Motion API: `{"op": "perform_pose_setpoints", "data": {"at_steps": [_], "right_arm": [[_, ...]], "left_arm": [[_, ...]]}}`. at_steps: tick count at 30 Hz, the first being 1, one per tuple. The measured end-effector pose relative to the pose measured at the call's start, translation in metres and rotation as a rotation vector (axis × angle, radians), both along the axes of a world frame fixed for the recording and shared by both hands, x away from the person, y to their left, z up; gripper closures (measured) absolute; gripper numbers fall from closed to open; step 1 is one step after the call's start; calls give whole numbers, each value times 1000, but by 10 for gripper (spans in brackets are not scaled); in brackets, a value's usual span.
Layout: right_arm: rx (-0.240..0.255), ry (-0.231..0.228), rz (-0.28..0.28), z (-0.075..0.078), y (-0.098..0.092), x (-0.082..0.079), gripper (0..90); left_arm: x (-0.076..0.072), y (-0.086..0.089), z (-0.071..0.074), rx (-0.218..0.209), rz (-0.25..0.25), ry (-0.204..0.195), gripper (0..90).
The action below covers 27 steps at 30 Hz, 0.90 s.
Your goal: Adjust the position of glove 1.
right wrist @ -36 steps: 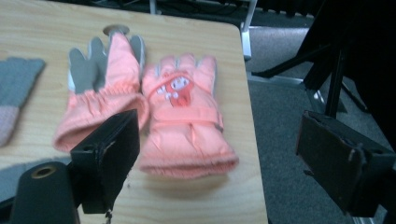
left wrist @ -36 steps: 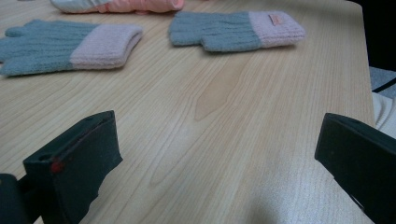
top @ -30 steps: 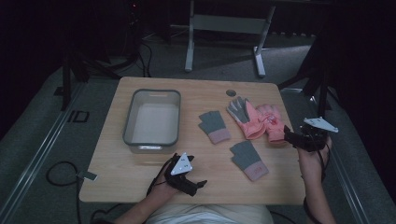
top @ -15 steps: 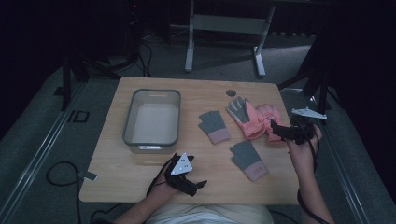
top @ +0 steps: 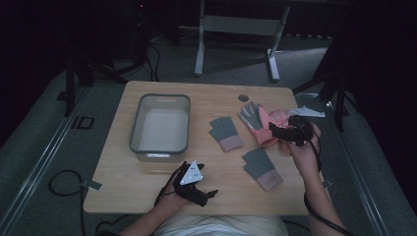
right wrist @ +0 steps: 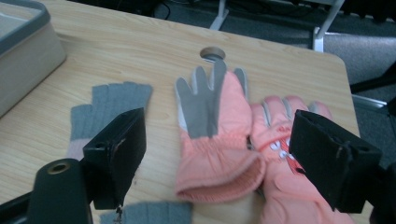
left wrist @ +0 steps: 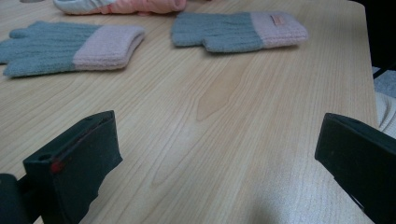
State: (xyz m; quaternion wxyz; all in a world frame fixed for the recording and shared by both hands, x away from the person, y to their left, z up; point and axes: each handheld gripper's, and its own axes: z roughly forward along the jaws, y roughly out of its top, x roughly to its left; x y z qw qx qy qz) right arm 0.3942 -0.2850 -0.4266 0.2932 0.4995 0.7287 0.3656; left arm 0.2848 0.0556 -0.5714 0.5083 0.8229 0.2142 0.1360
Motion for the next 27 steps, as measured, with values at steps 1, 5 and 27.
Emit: {"op": "perform_pose_setpoints", "data": {"at_steps": [1, 5, 27], "right_arm": [[-6, 2, 14, 1, 6, 3, 202], [-9, 1, 35, 2, 15, 6, 218], [-17, 11, 256, -12, 80, 35, 329]], "left_arm": [[0, 0, 0, 1, -1, -1, 0], [0, 0, 0, -1, -2, -1, 0], [0, 1, 0, -6, -6, 3, 0]]}}
